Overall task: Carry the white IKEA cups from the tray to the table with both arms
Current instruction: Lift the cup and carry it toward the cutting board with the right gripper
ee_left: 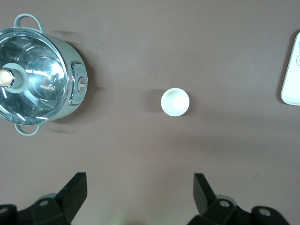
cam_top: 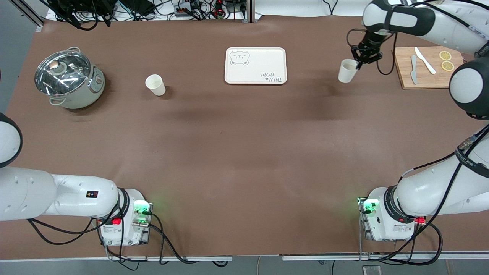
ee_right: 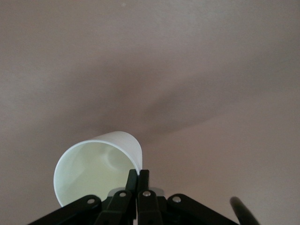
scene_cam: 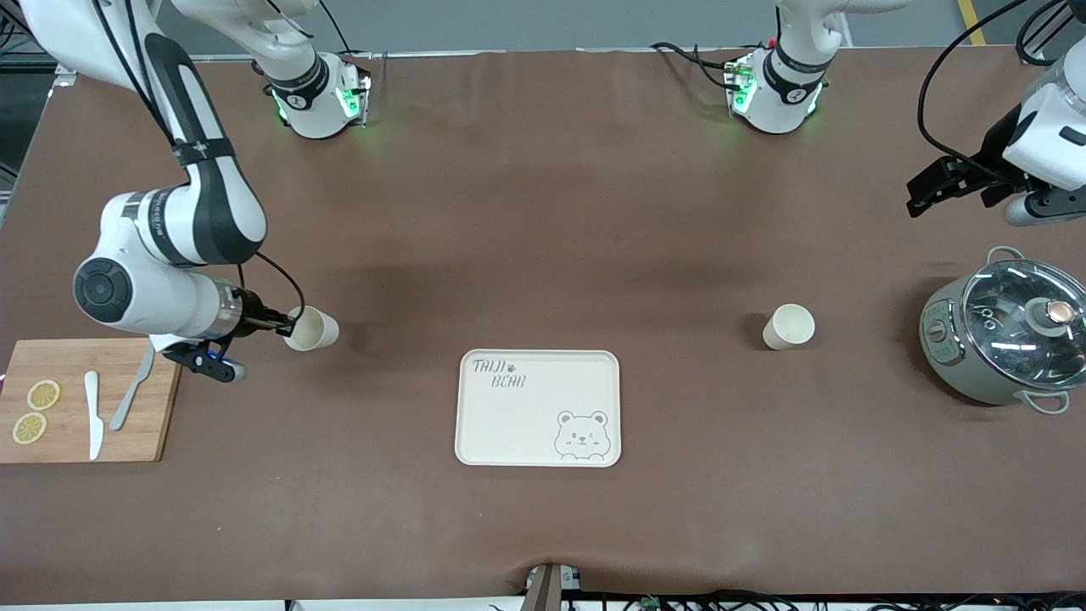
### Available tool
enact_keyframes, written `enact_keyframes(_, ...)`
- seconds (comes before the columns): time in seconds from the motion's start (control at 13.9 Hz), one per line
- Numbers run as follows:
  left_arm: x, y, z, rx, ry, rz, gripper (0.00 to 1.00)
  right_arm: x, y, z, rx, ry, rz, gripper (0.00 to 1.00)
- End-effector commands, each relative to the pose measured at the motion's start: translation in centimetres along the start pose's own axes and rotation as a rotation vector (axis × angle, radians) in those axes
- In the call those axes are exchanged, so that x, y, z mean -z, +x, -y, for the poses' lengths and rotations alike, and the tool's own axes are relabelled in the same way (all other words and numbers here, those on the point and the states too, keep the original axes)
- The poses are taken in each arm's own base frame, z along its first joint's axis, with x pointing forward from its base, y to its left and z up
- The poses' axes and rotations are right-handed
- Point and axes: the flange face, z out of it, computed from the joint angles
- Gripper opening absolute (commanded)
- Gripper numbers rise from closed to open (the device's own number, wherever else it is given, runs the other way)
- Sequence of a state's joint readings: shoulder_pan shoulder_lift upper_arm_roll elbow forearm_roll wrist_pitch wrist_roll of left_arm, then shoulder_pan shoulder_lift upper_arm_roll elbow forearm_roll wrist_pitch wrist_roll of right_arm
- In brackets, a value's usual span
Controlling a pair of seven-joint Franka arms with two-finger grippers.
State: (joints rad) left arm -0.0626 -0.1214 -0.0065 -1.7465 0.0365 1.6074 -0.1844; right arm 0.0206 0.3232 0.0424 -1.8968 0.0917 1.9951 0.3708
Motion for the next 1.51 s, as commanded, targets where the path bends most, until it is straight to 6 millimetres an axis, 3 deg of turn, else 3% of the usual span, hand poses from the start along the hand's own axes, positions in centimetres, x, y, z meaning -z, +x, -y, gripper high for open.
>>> enact_keyframes(0.0,0.2,-0.1,-0.1,-0.008,-0.026,-0.005,1.0,-0.7,-0.3,-4.3,0.048,-0.003,0.004,0.0)
enact_keyframes(0.14,0.0,0.0,-0.1,-0.007,-0.026,-0.004,1.0,-2.5,0.1,-7.7,0.101,0.011,0.001,0.0)
enact_keyframes(0.29,-0.1,0.2,0.1,-0.004,-0.026,-0.001,1.0,-4.4,0.1,-9.8,0.103,0.018,-0.018,0.0)
enact_keyframes(0.5,0.1,0.4,0.1,-0.002,-0.028,-0.011,1.0,-5.4,1.0,-13.6,0.137,0.033,-0.028,0.0)
enact_keyframes(0.79,0.2,0.4,0.2,-0.001,-0.029,-0.019,1.0,-6.4,0.7,-14.6,0.13,0.033,-0.004,0.03)
enact_keyframes(0.86,0.4,0.3,0.2,-0.002,-0.029,-0.02,1.0,-6.7,0.9,-14.7,0.127,0.035,-0.001,0.39)
enact_keyframes(0.93,0.3,0.3,0.4,0.001,-0.03,-0.02,1.0,-7.3,1.2,-14.6,0.125,0.035,0.004,0.99)
enact_keyframes(1.22,0.6,0.3,0.4,0.001,-0.03,-0.025,1.0,-6.0,1.6,-12.4,0.149,0.033,0.022,1.0)
enact_keyframes(1.43,0.5,0.3,0.3,-0.001,-0.03,-0.022,1.0,-0.3,3.6,-10.4,0.21,0.044,-0.06,1.0)
